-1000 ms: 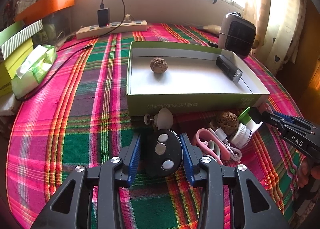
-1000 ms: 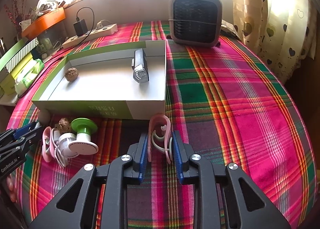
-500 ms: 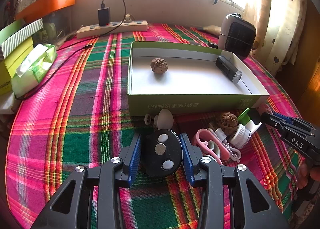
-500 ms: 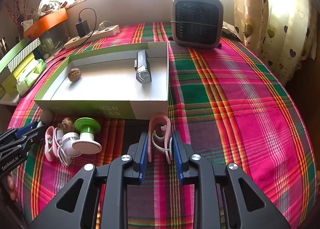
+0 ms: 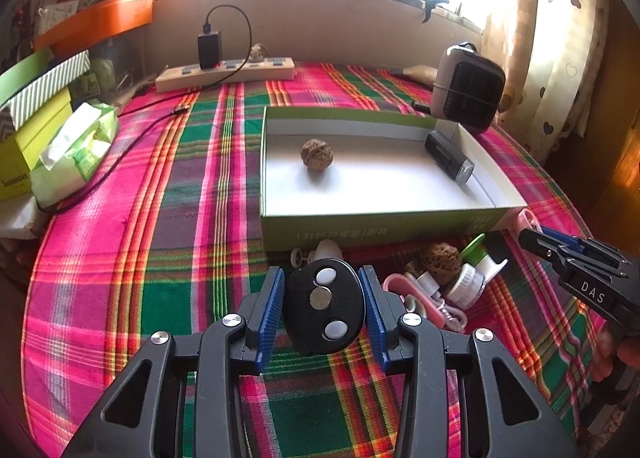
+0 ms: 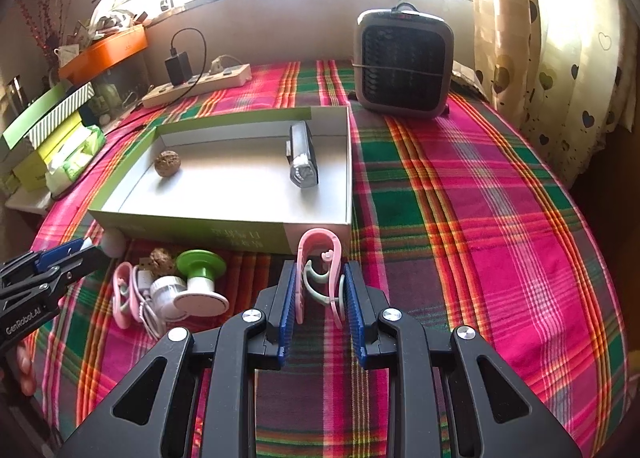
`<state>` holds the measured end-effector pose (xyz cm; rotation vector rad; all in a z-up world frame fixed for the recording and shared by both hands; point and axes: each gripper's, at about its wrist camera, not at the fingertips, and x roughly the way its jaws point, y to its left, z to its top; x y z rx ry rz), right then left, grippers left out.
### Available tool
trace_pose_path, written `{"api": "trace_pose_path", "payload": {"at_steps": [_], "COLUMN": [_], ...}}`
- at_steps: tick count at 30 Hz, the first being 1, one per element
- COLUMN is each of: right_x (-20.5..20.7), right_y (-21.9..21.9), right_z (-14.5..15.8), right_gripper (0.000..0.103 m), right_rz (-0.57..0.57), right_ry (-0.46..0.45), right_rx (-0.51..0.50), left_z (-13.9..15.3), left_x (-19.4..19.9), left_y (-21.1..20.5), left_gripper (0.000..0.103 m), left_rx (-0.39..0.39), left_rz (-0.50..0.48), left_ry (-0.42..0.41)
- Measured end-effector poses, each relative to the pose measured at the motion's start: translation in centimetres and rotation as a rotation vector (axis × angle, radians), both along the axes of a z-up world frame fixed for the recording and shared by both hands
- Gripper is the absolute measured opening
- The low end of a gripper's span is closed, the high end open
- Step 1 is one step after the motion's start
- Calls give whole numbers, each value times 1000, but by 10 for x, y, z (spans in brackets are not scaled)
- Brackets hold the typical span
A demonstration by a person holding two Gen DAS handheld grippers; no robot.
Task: Organize objects
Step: 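Grasp the black remote with the left gripper while the right gripper carries the pink clip to the box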
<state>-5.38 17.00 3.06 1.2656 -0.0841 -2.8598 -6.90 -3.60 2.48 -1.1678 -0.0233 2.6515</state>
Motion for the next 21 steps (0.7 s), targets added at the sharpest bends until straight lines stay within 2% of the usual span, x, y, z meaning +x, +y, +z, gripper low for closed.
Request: {"api": "trace_pose_path", "payload": {"at_steps": [21], "right_x": [-31], "right_y": [-24], "right_z": [26], "right_gripper": [25], "right_rz": [104], "right_ry": [38], "right_rx": [5], "left_z": [27], "left_x": [-33], "left_y": [8], "left_gripper": [36], "left_rx": [18], "left_rz": [-27], "left_ry": [40]}}
